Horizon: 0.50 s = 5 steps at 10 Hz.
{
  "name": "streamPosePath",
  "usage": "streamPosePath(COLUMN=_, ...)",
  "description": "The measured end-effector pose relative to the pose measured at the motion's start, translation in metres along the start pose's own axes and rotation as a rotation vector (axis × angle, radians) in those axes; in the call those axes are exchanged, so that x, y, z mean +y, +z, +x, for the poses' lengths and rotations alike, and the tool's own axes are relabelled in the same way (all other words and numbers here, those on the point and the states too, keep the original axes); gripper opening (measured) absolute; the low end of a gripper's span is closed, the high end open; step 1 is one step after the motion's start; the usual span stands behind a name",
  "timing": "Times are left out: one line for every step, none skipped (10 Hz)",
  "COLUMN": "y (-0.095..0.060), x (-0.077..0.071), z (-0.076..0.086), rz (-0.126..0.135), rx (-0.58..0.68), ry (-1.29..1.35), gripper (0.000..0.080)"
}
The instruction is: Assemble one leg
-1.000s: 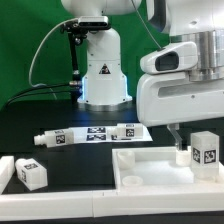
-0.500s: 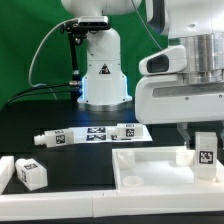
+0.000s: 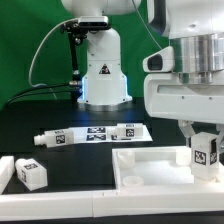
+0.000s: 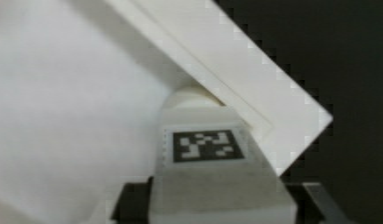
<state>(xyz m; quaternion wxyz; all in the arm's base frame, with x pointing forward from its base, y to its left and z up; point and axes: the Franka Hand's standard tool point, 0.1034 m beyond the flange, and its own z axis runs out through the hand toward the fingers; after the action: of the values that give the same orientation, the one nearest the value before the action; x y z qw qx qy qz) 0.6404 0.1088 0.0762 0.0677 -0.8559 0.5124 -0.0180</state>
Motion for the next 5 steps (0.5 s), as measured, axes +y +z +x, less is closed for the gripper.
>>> streamPosePath(y=0.0005, x=0.0015, z=0.0009, rz=0.037, rx=-0.019, ry=0.193, gripper=0.0288)
streamPosePath(y=0.0016, x=0.0025, z=-0.0009, rz=0.072, rx=-0.045, ry=0.423, gripper=0.0288)
streamPosePath(y=0.0018, x=0.0021, z=-0.0024, rz=0.075, rx=-0.046, ry=0.439, gripper=0.0288)
streamPosePath(y=0.0018, x=0.0022, z=-0.0027, rz=0.074, rx=-0.046, ry=0.42, gripper=0.0288)
streamPosePath(y=0.002, x=0.0022, z=-0.0027, rz=0.074, rx=-0.045, ry=0.403, gripper=0.0288)
